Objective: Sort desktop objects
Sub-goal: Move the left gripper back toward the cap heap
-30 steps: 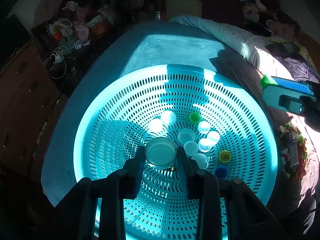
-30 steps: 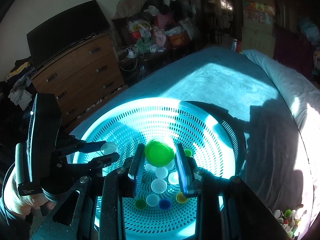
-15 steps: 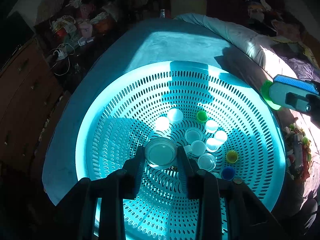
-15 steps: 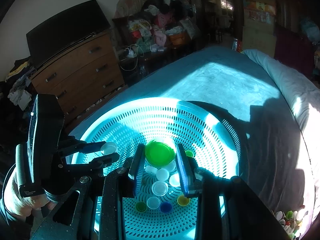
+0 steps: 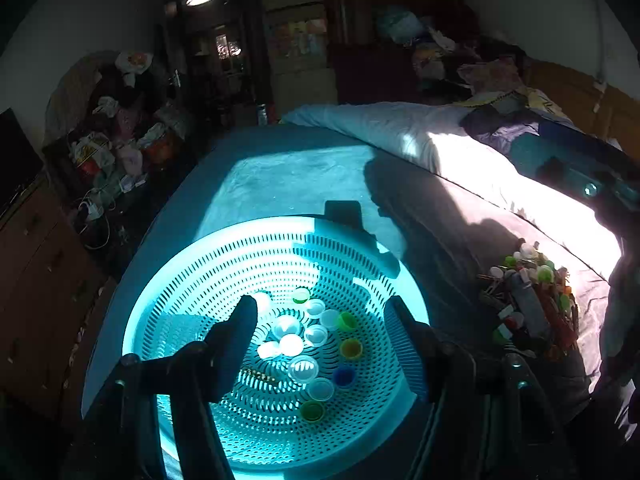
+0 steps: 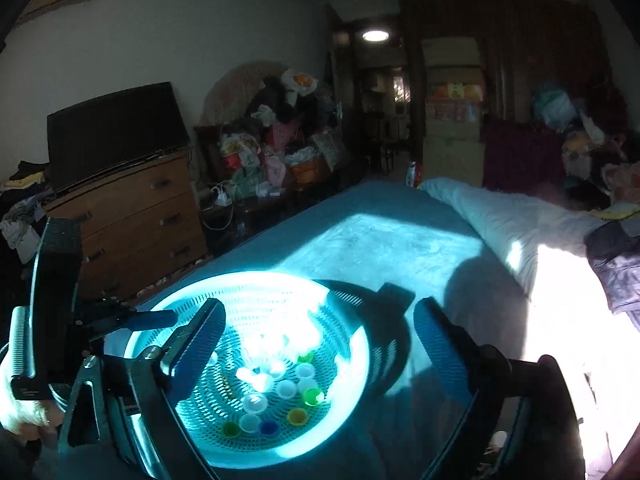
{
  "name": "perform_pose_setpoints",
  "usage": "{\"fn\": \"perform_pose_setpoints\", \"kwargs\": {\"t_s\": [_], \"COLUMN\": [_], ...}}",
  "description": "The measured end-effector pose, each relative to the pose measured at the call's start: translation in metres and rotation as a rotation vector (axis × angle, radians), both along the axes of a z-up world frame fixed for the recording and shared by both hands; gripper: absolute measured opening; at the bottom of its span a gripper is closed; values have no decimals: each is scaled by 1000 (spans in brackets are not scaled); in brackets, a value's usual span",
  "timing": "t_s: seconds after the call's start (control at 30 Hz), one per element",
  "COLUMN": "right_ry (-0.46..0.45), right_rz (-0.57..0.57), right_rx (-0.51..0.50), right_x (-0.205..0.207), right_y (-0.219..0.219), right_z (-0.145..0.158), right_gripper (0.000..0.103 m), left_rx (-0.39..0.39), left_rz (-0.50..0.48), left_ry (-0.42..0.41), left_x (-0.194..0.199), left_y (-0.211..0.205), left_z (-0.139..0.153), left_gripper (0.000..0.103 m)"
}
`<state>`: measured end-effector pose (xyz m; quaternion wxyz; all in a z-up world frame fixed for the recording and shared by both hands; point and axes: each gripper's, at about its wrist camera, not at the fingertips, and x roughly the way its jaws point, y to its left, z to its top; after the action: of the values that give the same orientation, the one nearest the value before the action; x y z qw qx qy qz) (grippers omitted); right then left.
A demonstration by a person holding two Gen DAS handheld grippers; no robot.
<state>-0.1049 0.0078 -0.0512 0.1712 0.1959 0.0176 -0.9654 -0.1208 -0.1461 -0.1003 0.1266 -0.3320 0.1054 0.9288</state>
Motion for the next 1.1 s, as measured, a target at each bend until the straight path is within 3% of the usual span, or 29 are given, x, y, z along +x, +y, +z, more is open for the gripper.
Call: {"fn": "perform_pose_setpoints", "kwargs": {"t_s": [0.03,0.13,0.2,0.27,0.4,0.53,0.57,0.63,0.67,0.73,0.87,1.1], "right_ry": [60,111,66,-35,-310,-505,-571,-606,-635,-647,-681,-583], "right_rz": [-60,-226,-320,-404,-489,-543,-567,-575,-601,-662,-659,-691], "right_rx": [23,125,155,194,139,47,-20,-153,-159,-118,-89,-63], "right_x": [21,73,95,105,110,110,106,101,96,92,83,75], "right_y": [22,87,132,175,255,315,330,356,364,374,394,399], "right_z": [1,-12,-33,-64,-144,-218,-230,-242,-248,-249,-266,-277], "right_gripper": [103,103,103,103,103,103,103,103,103,103,103,103], "left_rx": [-18,-67,-74,-57,-77,-69,-72,-48,-54,-81,-82,-68], "left_rz": [-44,-180,-223,-247,-138,56,94,121,135,150,158,157], "left_ry": [38,61,30,-63,-217,-269,-291,-262,-252,-216,-184,-188], "left_x": [16,50,57,51,20,-19,-26,-28,-26,-23,-16,-22], "left_y": [24,94,130,157,179,167,165,163,164,171,172,170], "left_z": [0,-21,-51,-91,-175,-216,-225,-227,-228,-230,-230,-227], "left_gripper": [103,103,103,103,103,103,103,103,103,103,103,103]}}
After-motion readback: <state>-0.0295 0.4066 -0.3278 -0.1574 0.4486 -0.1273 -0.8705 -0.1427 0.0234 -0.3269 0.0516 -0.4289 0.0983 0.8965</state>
